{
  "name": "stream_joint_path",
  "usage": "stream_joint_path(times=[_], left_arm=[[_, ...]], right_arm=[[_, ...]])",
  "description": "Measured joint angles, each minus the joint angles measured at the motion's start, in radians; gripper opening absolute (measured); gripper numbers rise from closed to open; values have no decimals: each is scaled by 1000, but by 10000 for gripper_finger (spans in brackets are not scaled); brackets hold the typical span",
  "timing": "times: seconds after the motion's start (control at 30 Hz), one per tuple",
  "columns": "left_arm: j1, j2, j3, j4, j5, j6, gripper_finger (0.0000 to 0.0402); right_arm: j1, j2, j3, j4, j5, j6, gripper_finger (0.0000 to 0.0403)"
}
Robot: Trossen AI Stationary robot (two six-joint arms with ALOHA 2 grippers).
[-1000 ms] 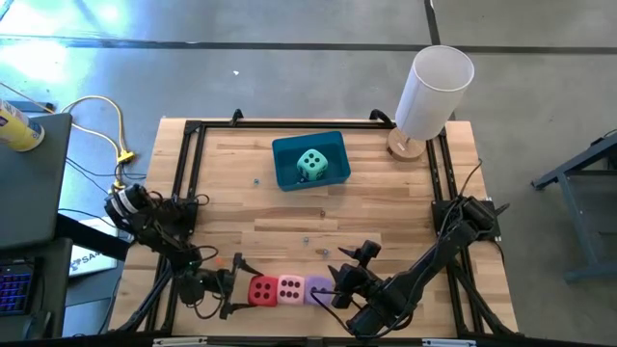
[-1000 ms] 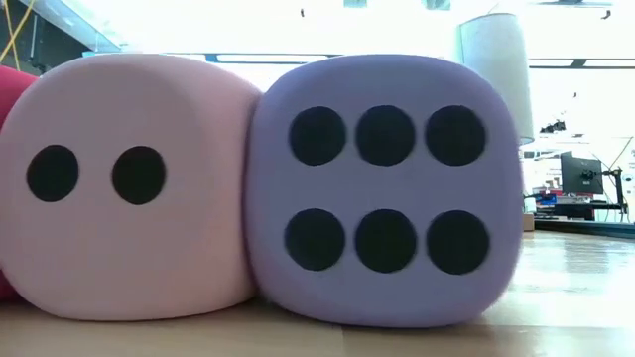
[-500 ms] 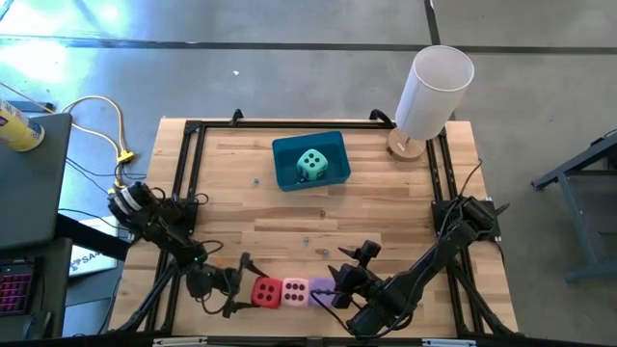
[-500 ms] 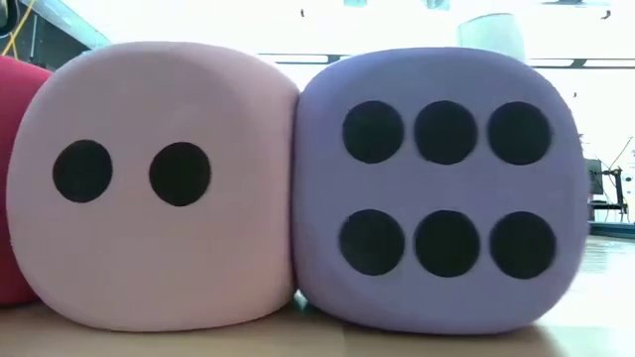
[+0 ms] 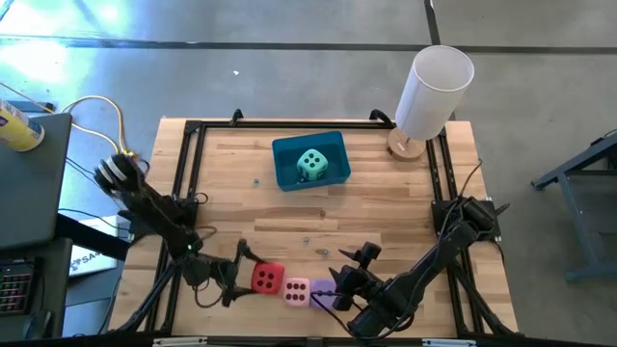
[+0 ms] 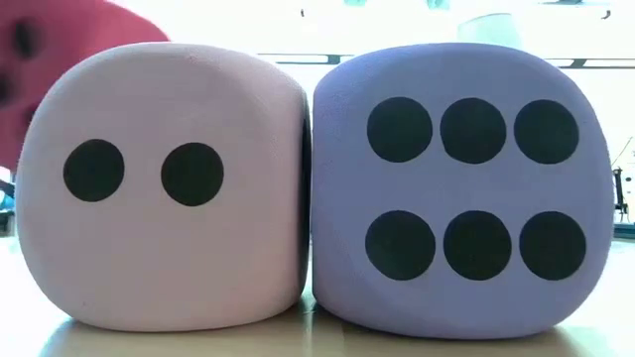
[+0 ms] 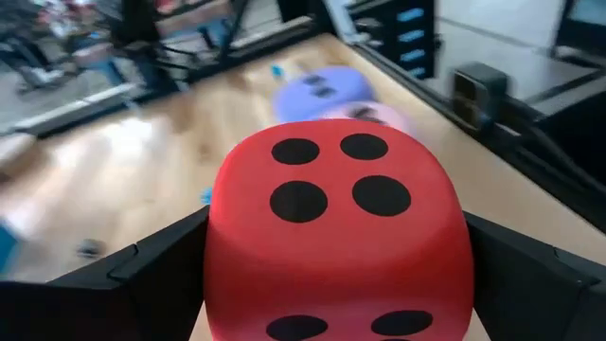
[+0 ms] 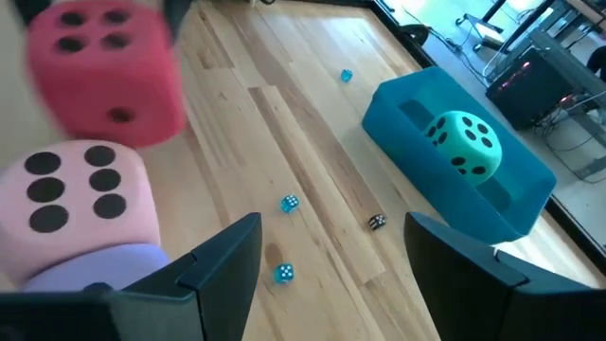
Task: Pick & Place Dice
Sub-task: Put the large red dice into the blue bin
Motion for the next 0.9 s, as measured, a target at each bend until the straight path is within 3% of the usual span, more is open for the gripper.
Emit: stream_joint_path(times=[0.17, 0.33, 0.4, 0.47, 0.6, 0.7, 0.9], left_arm=[[122, -249, 0, -167, -6, 113, 373], [347, -514, 1, -352, 4, 193, 373], [473, -594, 2, -431, 75, 229, 373], [617, -638, 2, -470, 210, 242, 373], [925, -627, 2, -473, 524, 234, 373], [1135, -563, 2, -424, 672, 227, 373], [1425, -349, 2, -125, 1005, 123, 373]], right_arm=[[12, 0, 0, 19, -17, 38, 249], [28, 0, 0, 68, -31, 76, 249], [35, 0, 0, 92, -32, 84, 249], [41, 0, 0, 120, -32, 84, 249], [41, 0, 0, 166, -32, 78, 249], [39, 0, 0, 174, -31, 77, 249], [34, 0, 0, 201, -32, 81, 249]])
